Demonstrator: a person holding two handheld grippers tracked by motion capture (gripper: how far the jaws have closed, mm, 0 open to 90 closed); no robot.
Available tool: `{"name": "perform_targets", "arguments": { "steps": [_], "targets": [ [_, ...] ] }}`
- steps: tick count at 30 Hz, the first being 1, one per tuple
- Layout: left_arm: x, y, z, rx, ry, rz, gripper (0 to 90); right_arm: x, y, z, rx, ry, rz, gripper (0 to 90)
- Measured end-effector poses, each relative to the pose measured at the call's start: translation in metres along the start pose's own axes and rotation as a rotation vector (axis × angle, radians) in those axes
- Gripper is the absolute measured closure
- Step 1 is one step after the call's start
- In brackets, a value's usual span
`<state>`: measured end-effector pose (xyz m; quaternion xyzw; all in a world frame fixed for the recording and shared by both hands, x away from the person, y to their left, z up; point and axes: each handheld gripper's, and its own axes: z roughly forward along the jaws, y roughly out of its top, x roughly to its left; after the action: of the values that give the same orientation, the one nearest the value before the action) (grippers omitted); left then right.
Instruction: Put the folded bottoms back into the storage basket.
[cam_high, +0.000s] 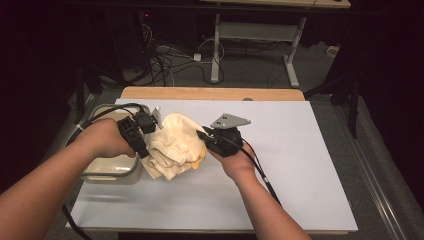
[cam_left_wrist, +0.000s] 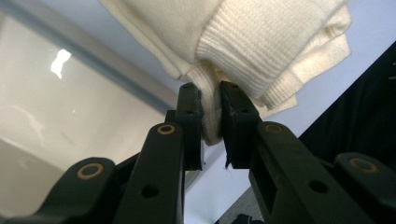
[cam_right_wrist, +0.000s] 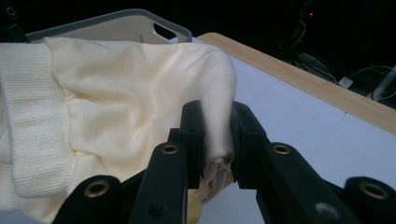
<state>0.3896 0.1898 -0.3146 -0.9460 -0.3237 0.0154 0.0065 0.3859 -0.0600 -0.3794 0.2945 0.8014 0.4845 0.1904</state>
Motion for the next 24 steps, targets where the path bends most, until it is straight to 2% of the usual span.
{"name": "perform_targets", "arguments": {
  "steps": [6,13,15,24],
  "targets": [
    [0.010,-0.018,-0.009,0.007,0.025,-0.037,77.0,0.008,0.017,0.013,-0.008,0.016,-0.018,79.0],
    [0.023,-0.040,-0.008,0.011,0.048,-0.088,77.1,0.022,0.033,0.038,-0.010,0.045,-0.037,79.0],
    [0.026,-0.044,-0.010,0.013,0.056,-0.091,77.0,0.026,0.037,0.043,-0.012,0.053,-0.040,79.0],
    [0.042,-0.063,-0.009,0.011,0.060,-0.131,77.0,0.032,0.049,0.064,-0.008,0.071,-0.040,78.9]
  ]
}}
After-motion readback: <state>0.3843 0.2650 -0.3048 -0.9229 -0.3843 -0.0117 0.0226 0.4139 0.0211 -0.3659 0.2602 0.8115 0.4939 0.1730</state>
